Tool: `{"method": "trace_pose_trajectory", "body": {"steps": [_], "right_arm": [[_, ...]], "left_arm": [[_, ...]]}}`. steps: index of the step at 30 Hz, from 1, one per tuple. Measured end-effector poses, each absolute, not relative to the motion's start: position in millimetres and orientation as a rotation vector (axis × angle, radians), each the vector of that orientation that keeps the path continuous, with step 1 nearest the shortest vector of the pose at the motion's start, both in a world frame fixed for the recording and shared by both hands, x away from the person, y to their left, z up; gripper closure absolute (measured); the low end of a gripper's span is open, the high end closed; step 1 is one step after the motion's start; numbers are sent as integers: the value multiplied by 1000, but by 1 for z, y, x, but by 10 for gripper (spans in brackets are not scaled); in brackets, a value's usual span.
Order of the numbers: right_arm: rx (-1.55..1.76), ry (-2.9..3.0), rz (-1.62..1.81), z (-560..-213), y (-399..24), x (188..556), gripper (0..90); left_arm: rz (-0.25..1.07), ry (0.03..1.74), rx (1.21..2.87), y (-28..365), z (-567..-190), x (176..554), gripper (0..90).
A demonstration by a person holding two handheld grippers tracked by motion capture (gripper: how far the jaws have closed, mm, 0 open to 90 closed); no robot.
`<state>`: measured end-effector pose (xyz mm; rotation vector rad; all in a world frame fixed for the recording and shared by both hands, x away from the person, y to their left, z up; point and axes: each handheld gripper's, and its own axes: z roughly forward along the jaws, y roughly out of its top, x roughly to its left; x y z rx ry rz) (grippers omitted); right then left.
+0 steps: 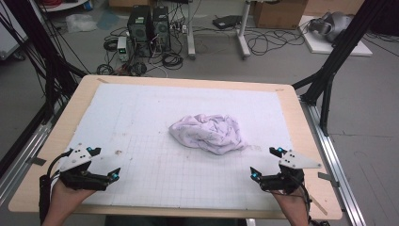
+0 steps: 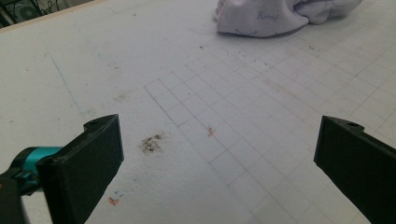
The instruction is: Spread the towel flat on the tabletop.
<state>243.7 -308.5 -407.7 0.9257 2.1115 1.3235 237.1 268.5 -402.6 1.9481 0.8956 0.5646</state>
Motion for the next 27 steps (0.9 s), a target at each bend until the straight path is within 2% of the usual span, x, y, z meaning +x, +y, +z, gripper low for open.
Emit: {"method": "trace_pose_trajectory", "body": {"steps": [27], "right_arm": [[941, 2132, 1352, -407, -304, 252, 10]], "left_arm": [[553, 888, 1941, 266, -403, 236, 19]]}}
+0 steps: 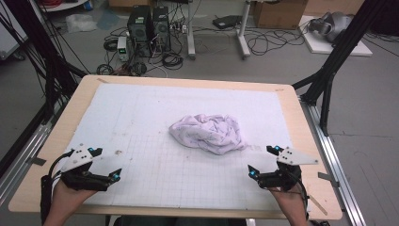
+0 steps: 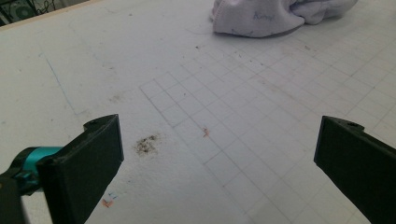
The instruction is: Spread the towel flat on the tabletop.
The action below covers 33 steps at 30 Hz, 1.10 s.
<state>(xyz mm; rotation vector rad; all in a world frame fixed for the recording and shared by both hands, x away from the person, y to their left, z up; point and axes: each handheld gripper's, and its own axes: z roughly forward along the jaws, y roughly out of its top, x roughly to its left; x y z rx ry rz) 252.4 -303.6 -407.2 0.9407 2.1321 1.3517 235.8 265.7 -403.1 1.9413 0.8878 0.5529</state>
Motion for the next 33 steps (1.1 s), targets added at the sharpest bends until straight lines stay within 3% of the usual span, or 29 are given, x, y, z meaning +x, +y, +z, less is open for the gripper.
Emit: {"method": "trace_pose_trajectory", "body": {"steps": [10, 18, 26, 28, 29, 33], "right_arm": [[916, 2162, 1389, -387, -296, 272, 45], [846, 2250, 1360, -366, -258, 314, 49], [810, 2347, 1332, -368, -223, 344, 73], [806, 2380, 1306, -374, -214, 352, 89], [801, 2410, 1289, -380, -209, 359, 158], [791, 2479, 1216, -396, -195, 372, 240]], "left_arm": [[545, 889, 1934, 265, -403, 236, 19], [547, 898, 1922, 269, -403, 236, 19], [546, 899, 1918, 271, -402, 237, 19], [544, 898, 1920, 271, -402, 237, 19], [543, 894, 1924, 271, -403, 237, 19], [541, 896, 1926, 270, -404, 238, 19]]}}
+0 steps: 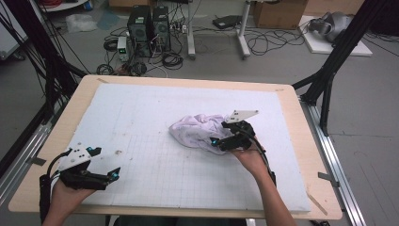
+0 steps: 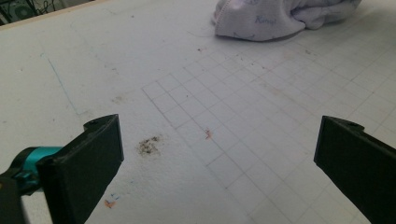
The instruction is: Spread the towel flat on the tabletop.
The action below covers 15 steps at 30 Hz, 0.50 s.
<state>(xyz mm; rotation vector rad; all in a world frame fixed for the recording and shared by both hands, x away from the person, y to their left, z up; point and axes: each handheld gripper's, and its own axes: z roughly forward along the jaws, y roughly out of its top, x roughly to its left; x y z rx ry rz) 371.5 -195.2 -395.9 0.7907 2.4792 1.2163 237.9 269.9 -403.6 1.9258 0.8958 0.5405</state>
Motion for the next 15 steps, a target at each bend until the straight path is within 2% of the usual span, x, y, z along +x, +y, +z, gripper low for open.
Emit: {"method": "trace_pose_trajectory", "body": {"steps": [2, 6, 7, 9, 15], "right_arm": [[791, 2485, 1189, -399, -192, 373, 274], [769, 2482, 1190, -403, -191, 378, 577], [769, 2482, 1190, -403, -191, 378, 577], [755, 2507, 1202, -399, -192, 376, 719], [648, 2541, 1251, -372, -182, 361, 770]], "left_arm": [[539, 895, 1927, 270, -404, 238, 19], [536, 896, 1928, 268, -405, 239, 19], [536, 896, 1928, 268, -405, 239, 19], [537, 889, 1937, 269, -405, 239, 19], [540, 893, 1931, 268, -404, 238, 19]]}}
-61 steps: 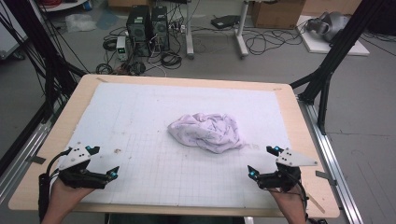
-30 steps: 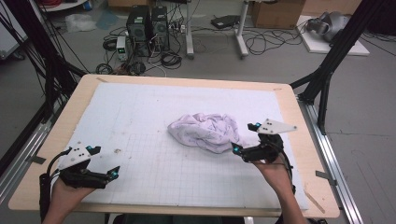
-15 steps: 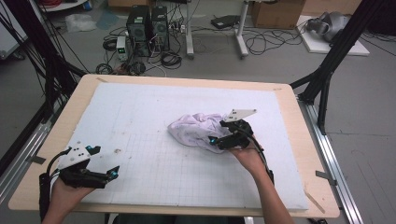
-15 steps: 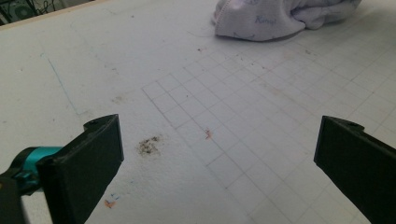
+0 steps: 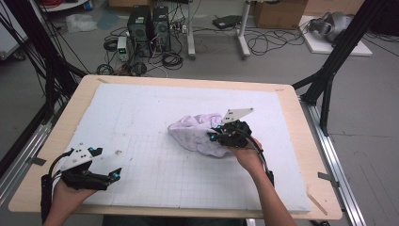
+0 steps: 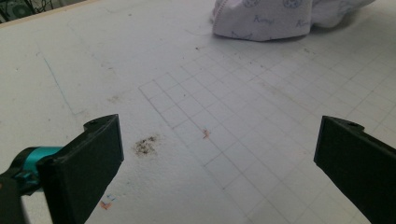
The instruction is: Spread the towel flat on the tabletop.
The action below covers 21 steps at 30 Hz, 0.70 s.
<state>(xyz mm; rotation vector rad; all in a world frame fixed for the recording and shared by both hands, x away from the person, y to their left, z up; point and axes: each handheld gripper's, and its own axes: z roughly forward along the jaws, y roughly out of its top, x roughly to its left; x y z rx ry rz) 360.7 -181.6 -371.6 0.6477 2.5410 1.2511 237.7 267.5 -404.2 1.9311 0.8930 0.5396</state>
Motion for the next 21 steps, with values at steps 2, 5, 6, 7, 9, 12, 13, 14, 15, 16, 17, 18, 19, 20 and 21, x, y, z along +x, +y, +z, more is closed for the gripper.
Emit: {"method": "trace_pose_trajectory", "body": {"steps": [2, 5, 6, 7, 9, 12, 13, 14, 15, 16, 17, 18, 19, 20, 21], "right_arm": [[594, 2557, 1274, -361, -174, 352, 772], [495, 2593, 1318, -348, -159, 334, 773], [453, 2598, 1335, -345, -154, 326, 773], [413, 2611, 1336, -342, -148, 319, 773], [355, 2675, 1348, -345, -136, 305, 772], [264, 2757, 1351, -363, -120, 286, 766], [254, 2774, 1343, -370, -117, 282, 756], [255, 2781, 1342, -376, -116, 280, 740], [255, 2781, 1342, -376, -116, 280, 740], [288, 2787, 1342, -383, -119, 279, 662], [305, 2787, 1363, -384, -122, 279, 608], [305, 2787, 1363, -384, -122, 279, 608], [345, 2756, 1438, -380, -132, 278, 509], [345, 2756, 1438, -380, -132, 278, 509], [364, 2707, 1494, -374, -144, 275, 482]], "left_arm": [[541, 893, 1929, 268, -403, 238, 19], [538, 897, 1924, 269, -404, 238, 19], [536, 894, 1923, 269, -403, 239, 19], [535, 894, 1923, 268, -403, 238, 19], [534, 886, 1922, 267, -403, 238, 19], [536, 879, 1925, 266, -402, 237, 19], [533, 876, 1926, 265, -402, 237, 19], [525, 869, 1930, 263, -403, 237, 19], [525, 869, 1930, 263, -403, 237, 19], [521, 863, 1934, 260, -403, 237, 19], [522, 858, 1937, 259, -403, 238, 19], [522, 858, 1937, 259, -403, 238, 20], [519, 852, 1939, 257, -403, 238, 27], [517, 846, 1938, 256, -403, 238, 27], [514, 838, 1943, 254, -402, 239, 28]]}}
